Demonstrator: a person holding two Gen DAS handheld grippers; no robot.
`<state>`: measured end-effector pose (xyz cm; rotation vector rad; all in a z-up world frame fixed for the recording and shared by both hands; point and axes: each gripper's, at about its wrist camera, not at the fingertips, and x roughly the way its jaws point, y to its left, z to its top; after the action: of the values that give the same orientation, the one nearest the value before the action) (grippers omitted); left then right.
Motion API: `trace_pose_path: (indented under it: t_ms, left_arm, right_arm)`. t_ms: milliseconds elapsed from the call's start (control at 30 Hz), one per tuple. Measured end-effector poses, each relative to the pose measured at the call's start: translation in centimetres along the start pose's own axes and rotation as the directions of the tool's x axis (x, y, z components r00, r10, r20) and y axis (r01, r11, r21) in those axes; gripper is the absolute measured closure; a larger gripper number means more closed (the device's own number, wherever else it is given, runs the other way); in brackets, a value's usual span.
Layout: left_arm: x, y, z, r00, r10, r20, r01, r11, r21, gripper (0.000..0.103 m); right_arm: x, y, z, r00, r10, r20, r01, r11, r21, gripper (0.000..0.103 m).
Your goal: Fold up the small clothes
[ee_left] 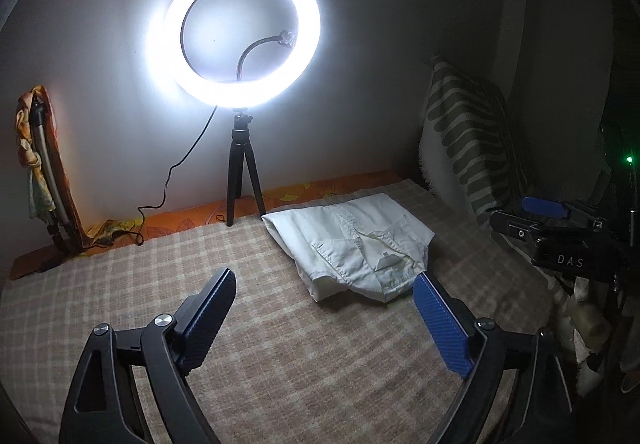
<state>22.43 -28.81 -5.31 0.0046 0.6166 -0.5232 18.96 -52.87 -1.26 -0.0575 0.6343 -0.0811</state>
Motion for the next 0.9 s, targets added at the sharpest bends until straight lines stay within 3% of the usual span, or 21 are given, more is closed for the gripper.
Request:
trace_pose_path:
  t_ms: [267, 400, 900]
  left_arm:
    - [-4.0, 0.3, -3.2, 1.000, 0.005, 0.024, -0.006, 1.000, 0.022, 0.000]
    - [-5.3, 0.7, -4.9, 1.000, 0.010, 0.020, -0.011, 1.000, 0.025, 0.000]
    - [-5.9, 3.0, -8.4, 0.995, 0.100, -0.016, -0.099, 0.995, 0.033, 0.000]
  right_arm:
    - [-2.7, 2.9, -2.7, 1.000, 0.016, 0.013, -0.016, 1.000, 0.024, 0.023]
    - [-3.2, 4.1, -4.1, 1.000, -0.005, 0.015, 0.004, 0.999, 0.034, 0.023]
    - [-2.4, 5.8, -8.7, 0.999, -0.050, 0.015, 0.049, 0.995, 0.091, 0.021]
